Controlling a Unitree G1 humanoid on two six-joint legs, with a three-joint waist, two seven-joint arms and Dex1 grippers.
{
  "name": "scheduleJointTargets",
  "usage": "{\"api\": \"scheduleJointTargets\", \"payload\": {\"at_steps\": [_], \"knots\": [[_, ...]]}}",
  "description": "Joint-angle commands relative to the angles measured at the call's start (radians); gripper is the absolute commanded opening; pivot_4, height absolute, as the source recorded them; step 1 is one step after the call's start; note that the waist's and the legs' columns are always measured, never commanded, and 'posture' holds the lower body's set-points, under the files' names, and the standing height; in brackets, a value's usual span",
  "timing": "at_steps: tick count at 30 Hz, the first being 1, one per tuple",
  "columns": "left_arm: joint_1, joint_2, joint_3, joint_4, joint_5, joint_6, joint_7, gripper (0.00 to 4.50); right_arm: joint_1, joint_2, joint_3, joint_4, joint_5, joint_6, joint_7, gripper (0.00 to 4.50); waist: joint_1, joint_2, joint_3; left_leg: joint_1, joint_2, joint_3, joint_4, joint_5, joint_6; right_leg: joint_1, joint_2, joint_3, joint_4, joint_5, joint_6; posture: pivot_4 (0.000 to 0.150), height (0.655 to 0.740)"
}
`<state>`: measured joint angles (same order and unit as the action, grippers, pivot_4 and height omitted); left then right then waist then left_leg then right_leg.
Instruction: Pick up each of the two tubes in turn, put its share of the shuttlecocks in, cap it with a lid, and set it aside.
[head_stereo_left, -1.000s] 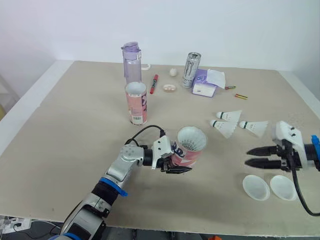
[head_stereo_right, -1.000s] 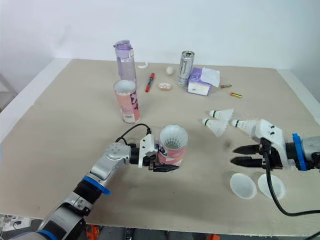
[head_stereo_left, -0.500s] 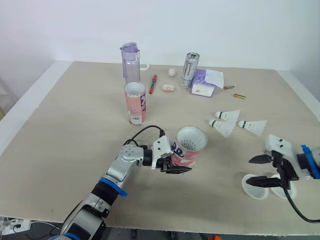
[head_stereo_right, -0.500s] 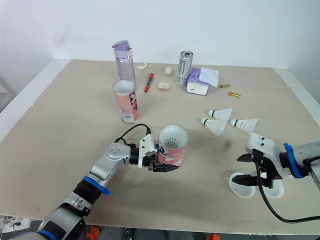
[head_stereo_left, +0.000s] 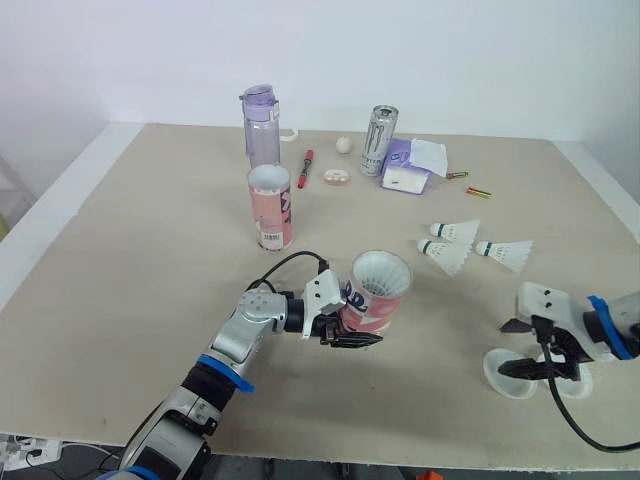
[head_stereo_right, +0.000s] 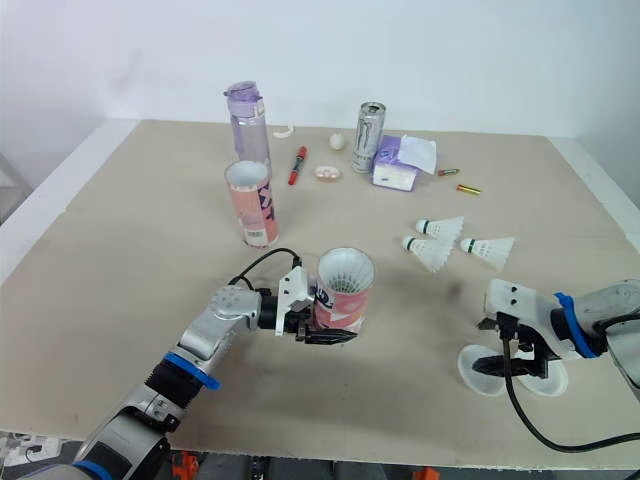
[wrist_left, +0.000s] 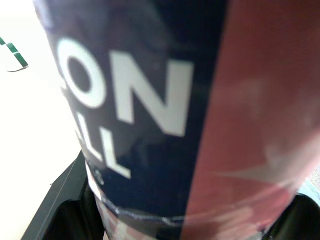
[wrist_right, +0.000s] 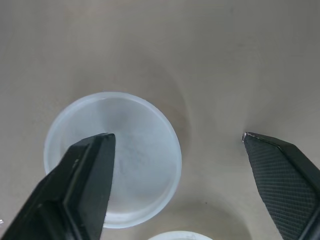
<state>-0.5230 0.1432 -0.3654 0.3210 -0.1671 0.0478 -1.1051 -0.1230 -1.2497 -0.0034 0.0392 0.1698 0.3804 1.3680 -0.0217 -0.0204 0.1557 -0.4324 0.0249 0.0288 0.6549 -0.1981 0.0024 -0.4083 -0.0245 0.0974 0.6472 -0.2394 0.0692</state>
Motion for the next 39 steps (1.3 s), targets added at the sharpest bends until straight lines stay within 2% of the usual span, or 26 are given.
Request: {"api": "scheduleJointTargets", "payload": {"at_steps": [1, 6, 7, 12, 17, 22, 24, 27, 31, 39], "knots": [[0.016, 0.012, -0.016, -0.013, 0.013, 0.002, -0.009, 3.13, 0.005, -0.017, -0.008, -0.009, -0.013, -0.038, 0.008, 2.34, 0.0, 0.0, 0.0, 0.0, 0.0, 0.0, 0.0, 0.0, 0.0, 0.0, 0.0, 0.0, 0.0, 0.0, 0.0, 0.15, 0.74], [0.011, 0.008, -0.012, 0.001, 0.012, 0.0, -0.007, 3.13, 0.023, -0.011, -0.013, -0.014, -0.013, -0.064, 0.014, 0.28, 0.0, 0.0, 0.0, 0.001, 0.0, 0.0, 0.0, 0.0, 0.0, 0.001, 0.0, 0.0, 0.0, 0.0, 0.0, 0.15, 0.74], [0.009, 0.008, -0.012, 0.004, 0.013, -0.001, -0.007, 3.13, 0.027, -0.009, -0.014, -0.016, -0.012, -0.071, 0.015, 0.08, 0.0, 0.0, 0.0, 0.001, 0.0, 0.0, 0.0, 0.0, 0.0, 0.001, 0.0, 0.0, 0.0, 0.0, 0.0, 0.15, 0.74], [0.006, 0.009, -0.009, 0.013, 0.016, -0.004, -0.004, 3.13, 0.021, 0.015, -0.041, -0.051, 0.023, -0.105, 0.01, 0.08, 0.0, 0.0, 0.0, 0.002, 0.0, 0.0, 0.0, 0.0, 0.0, 0.002, 0.0, 0.0, 0.0, 0.0, 0.0, 0.15, 0.74], [0.007, 0.014, -0.005, 0.022, 0.017, -0.004, -0.004, 3.13, -0.051, 0.019, -0.075, -0.122, 0.105, -0.104, 0.042, 0.08, -0.001, 0.001, -0.001, 0.002, 0.001, 0.0, 0.0, 0.0, 0.0, 0.001, 0.001, 0.001, 0.0, 0.0, 0.0, 0.15, 0.74], [0.006, 0.018, -0.002, 0.03, 0.018, 0.005, -0.007, 3.13, -0.286, 0.021, -0.072, -0.179, 0.191, -0.085, 0.08, 0.08, -0.003, 0.002, 0.0, 0.003, 0.002, 0.001, 0.0, 0.0, 0.0, 0.001, 0.001, 0.001, 0.0, 0.001, -0.001, 0.15, 0.74], [0.003, 0.018, -0.002, 0.038, 0.021, 0.002, -0.006, 3.13, -0.425, 0.042, -0.043, -0.196, 0.221, -0.057, 0.097, 0.08, -0.004, 0.001, 0.0, 0.003, 0.002, 0.001, 0.0, 0.0, 0.0, 0.002, 0.001, 0.0, 0.0, 0.001, -0.002, 0.15, 0.74], [-0.006, 0.016, -0.006, 0.056, 0.033, -0.009, -0.002, 3.13, -0.647, 0.11, 0.033, -0.207, 0.232, -0.036, 0.126, 0.08, -0.004, 0.001, 0.0, 0.004, 0.003, 0.001, -0.001, 0.0, 0.0, 0.001, 0.001, -0.001, 0.0, 0.001, -0.003, 0.15, 0.74], [-0.01, 0.011, -0.011, 0.07, 0.039, -0.015, 0.003, 3.13, -0.828, 0.219, 0.127, -0.207, 0.228, -0.022, 0.161, 0.08, -0.002, 0.001, 0.0, 0.003, 0.003, 0.002, -0.001, -0.001, -0.001, 0.0, 0.001, -0.001, 0.0, 0.0, -0.004, 0.15, 0.74], [-0.004, 0.016, -0.011, 0.07, 0.042, -0.015, 0.015, 3.13, -0.908, 0.337, 0.238, -0.148, 0.159, -0.108, 0.201, 0.08, -0.001, 0.0, 0.0, 0.001, 0.002, 0.001, -0.001, -0.001, -0.002, 0.0, -0.001, 0.0, 0.0, 0.003, -0.009, 0.15, 0.74]]}}
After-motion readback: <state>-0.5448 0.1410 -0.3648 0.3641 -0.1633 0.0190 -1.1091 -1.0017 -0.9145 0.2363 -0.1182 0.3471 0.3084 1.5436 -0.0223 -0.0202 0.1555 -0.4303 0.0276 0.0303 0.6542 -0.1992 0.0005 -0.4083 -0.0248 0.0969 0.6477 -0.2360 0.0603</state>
